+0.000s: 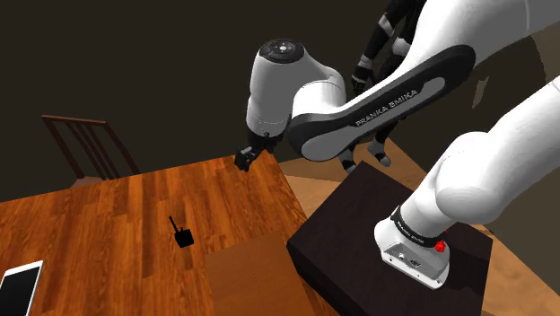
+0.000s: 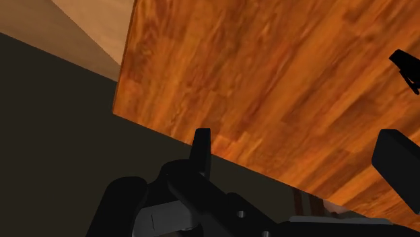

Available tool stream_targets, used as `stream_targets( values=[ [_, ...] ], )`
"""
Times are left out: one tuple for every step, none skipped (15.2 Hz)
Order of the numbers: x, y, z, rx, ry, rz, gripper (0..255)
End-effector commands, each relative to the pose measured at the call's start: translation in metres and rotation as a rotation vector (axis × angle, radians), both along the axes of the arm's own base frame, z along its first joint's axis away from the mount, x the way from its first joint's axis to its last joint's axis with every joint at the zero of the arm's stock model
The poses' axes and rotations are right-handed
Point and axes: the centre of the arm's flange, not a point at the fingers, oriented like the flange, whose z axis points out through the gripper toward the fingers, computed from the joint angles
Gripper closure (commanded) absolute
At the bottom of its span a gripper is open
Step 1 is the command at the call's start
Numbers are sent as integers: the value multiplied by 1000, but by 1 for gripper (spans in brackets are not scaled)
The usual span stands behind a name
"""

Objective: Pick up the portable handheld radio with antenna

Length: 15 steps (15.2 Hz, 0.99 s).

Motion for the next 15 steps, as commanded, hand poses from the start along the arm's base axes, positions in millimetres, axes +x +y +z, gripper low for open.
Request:
stream_targets(
  values=[
    [4,18,-19,-1,-14,13,0],
    [7,27,-29,-3,-20,20,0],
    [10,36,-38,-5,-27,26,0],
    [12,45,-47,-7,-33,32,0],
    [15,54,-56,-9,-39,39,0],
    [17,63,-66,-11,-45,45,0],
    [20,72,-75,-13,-52,51,0],
    [22,81,-84,-15,-58,58,0],
    [25,90,-93,-18,-64,64,0],
    [28,99,-103,-20,-71,70,0],
    [30,108,-112,-22,-77,77,0],
    [33,117,-121,-24,-83,83,0],
    [35,126,-131,-26,-90,89,0],
    [38,135,-140,-28,-96,96,0],
    [40,144,-149,-30,-102,102,0]
  ],
)
